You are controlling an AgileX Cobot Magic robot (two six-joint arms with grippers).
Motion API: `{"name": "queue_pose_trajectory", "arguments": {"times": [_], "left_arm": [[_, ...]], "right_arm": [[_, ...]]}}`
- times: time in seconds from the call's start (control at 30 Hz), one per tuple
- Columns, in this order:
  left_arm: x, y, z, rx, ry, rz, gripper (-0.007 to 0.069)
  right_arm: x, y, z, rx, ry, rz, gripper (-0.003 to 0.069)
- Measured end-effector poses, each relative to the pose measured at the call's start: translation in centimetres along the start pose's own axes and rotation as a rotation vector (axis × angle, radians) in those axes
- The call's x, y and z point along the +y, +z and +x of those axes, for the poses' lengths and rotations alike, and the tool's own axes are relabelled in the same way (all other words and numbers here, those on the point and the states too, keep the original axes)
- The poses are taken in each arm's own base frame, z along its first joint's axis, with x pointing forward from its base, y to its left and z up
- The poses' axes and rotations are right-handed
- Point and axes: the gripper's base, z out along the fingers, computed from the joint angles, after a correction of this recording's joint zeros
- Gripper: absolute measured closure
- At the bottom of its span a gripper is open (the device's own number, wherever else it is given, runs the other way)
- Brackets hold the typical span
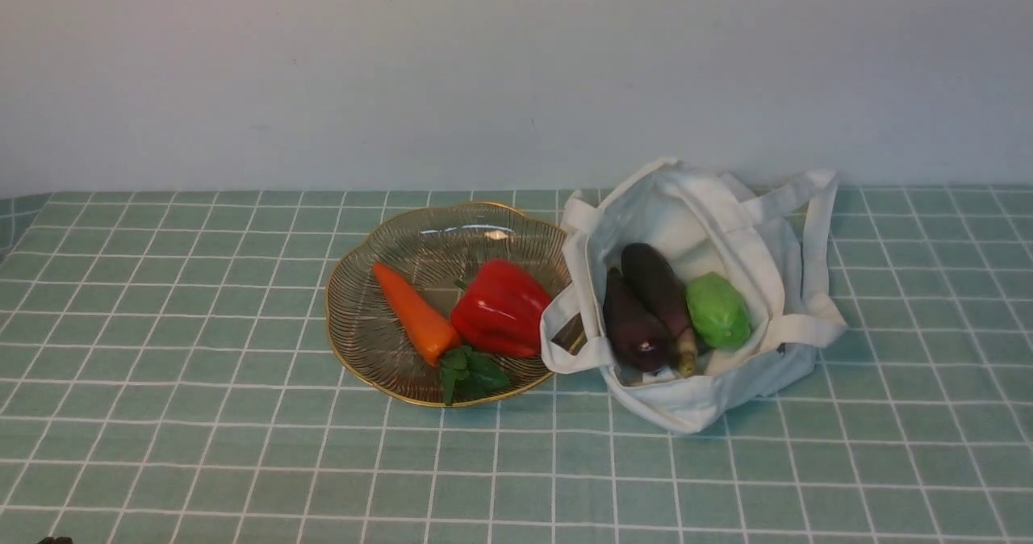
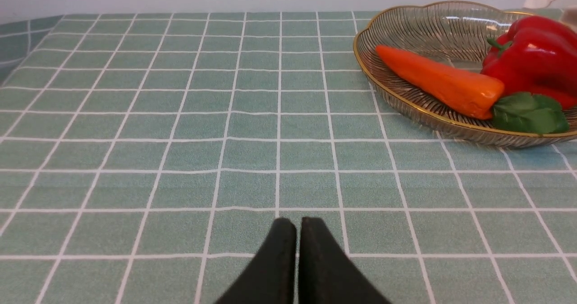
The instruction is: Take vegetables from cloth bag on blue coffee tablecloth place on plate.
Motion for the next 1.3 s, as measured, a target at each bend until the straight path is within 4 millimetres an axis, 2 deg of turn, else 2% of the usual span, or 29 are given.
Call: {"name": "queue_pose_trajectory", "arguments": {"times": [0.03, 0.1, 0.13, 0.2, 0.23, 0.3, 0.37, 0.43, 0.47, 0.5, 0.53, 0.7, 0.83, 1.3], "left_arm": [[0.0, 0.0, 0.0, 0.0, 0.0, 0.0, 0.0629], [0.0, 0.0, 0.0, 0.0, 0.0, 0.0, 0.0629], [0.0, 0.0, 0.0, 0.0, 0.0, 0.0, 0.0629], [0.0, 0.0, 0.0, 0.0, 0.0, 0.0, 0.0629], [0.0, 0.0, 0.0, 0.0, 0.0, 0.0, 0.0629], [0.0, 0.0, 0.0, 0.0, 0.0, 0.0, 0.0629], [0.0, 0.0, 0.0, 0.0, 0.0, 0.0, 0.0629], [0.0, 0.0, 0.0, 0.0, 0.0, 0.0, 0.0629], [0.0, 0.0, 0.0, 0.0, 0.0, 0.0, 0.0629], [0.0, 0.0, 0.0, 0.0, 0.0, 0.0, 0.0629], [0.0, 0.0, 0.0, 0.0, 0.0, 0.0, 0.0629], [0.0, 0.0, 0.0, 0.0, 0.0, 0.0, 0.0629], [0.0, 0.0, 0.0, 0.0, 0.0, 0.0, 0.0629], [0.0, 0.0, 0.0, 0.0, -0.001, 0.0, 0.0629]], "right_arm": [[-0.4, -2.8, 1.7, -0.006, 0.002, 0.0, 0.0674], [-0.8, -6.1, 3.9, -0.025, 0.007, 0.003, 0.0674], [-1.0, -7.3, 5.7, -0.014, 0.004, 0.007, 0.0674], [-1.3, -9.5, 7.8, -0.056, 0.006, 0.008, 0.0674], [-1.5, -10.8, 11.2, -0.128, 0.0, 0.004, 0.0674], [-1.6, -12.1, 14.1, -0.276, -0.003, -0.005, 0.0674], [-1.4, -11.3, 17.4, -0.367, -0.012, -0.019, 0.0674], [-1.1, -10.3, 21.1, -0.534, -0.025, -0.04, 0.0674], [-0.9, -9.4, 22.4, -0.544, -0.032, -0.043, 0.0674], [-0.9, -9.5, 22.6, -0.579, -0.035, -0.045, 0.0674], [-0.6, -8.1, 24.7, -0.627, -0.059, -0.049, 0.0674], [-0.2, -6.6, 26.9, -0.735, -0.112, -0.06, 0.0674], [0.0, -5.8, 27.7, -0.719, -0.119, -0.064, 0.0674], [-0.1, -5.0, 28.6, -0.624, -0.119, -0.055, 0.0674]]}}
